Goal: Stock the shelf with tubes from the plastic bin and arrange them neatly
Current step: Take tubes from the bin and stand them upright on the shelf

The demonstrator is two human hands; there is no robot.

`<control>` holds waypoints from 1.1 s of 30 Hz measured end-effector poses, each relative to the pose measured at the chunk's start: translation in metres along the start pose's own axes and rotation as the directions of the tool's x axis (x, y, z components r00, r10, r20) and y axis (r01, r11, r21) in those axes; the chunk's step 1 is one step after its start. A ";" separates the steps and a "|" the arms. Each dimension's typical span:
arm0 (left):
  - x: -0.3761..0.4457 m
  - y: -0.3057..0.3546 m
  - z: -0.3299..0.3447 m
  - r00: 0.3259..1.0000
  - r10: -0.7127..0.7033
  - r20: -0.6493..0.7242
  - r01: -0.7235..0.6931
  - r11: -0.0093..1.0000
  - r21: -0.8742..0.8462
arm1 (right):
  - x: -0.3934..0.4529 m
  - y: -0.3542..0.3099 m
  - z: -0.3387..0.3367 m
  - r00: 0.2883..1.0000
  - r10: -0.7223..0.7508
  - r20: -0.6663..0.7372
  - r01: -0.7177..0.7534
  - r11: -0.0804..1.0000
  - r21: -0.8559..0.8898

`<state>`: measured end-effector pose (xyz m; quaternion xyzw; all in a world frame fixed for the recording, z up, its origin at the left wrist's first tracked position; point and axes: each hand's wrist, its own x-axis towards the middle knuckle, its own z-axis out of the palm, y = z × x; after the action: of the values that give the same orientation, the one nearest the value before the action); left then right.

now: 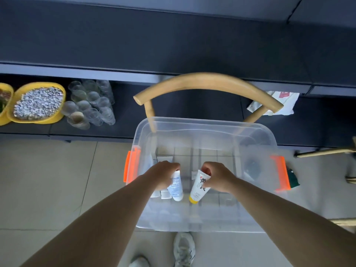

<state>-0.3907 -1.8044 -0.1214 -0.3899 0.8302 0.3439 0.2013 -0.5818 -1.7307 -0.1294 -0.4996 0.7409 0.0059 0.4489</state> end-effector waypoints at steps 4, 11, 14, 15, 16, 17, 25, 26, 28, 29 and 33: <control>-0.029 0.010 -0.027 0.996 0.004 -0.090 -0.014 0.993 -0.117 | -0.029 -0.016 -0.023 0.998 -0.015 -0.056 0.014 1.000 -0.022; -0.092 0.032 -0.100 0.975 0.031 -0.222 -0.085 0.968 -0.235 | -0.094 -0.077 -0.085 0.978 -0.109 -0.176 0.103 0.994 -0.046; -0.126 0.045 -0.138 0.961 0.033 -0.273 -0.101 0.965 -0.241 | -0.126 -0.110 -0.112 0.962 -0.166 -0.215 0.153 0.985 -0.078; -0.137 0.048 -0.150 0.955 0.038 -0.294 -0.109 0.967 -0.230 | -0.137 -0.121 -0.122 0.957 -0.180 -0.226 0.162 0.982 -0.096; -0.150 0.052 -0.163 0.951 0.037 -0.307 -0.106 0.972 -0.212 | -0.149 -0.132 -0.132 0.952 -0.193 -0.238 0.169 0.979 -0.118; -0.162 0.055 -0.176 0.945 0.045 -0.325 -0.112 0.975 -0.191 | -0.160 -0.143 -0.142 0.945 -0.208 -0.250 0.176 0.974 -0.145; -0.255 0.065 -0.287 0.881 0.059 -0.470 -0.088 0.995 -0.039 | -0.243 -0.228 -0.227 0.857 -0.318 -0.406 0.222 0.938 -0.267; -0.264 0.064 -0.301 0.869 0.061 -0.490 -0.087 0.996 -0.030 | -0.253 -0.241 -0.237 0.845 -0.337 -0.416 0.230 0.930 -0.287; -0.283 0.061 -0.326 0.851 0.067 -0.521 -0.085 0.996 -0.010 | -0.271 -0.264 -0.255 0.824 -0.378 -0.423 0.250 0.911 -0.327; -0.292 0.060 -0.339 0.838 0.071 -0.541 -0.083 0.997 0.003 | -0.279 -0.276 -0.264 0.811 -0.396 -0.432 0.257 0.903 -0.344; -0.317 0.054 -0.387 0.784 0.061 -0.618 -0.063 0.998 0.019 | -0.300 -0.318 -0.292 0.752 -0.456 -0.475 0.288 0.877 -0.385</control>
<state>-0.2639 -1.8997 0.3557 -0.4538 0.8622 0.2051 -0.0930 -0.5080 -1.8036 0.3861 -0.6780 0.7133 -0.1211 0.1297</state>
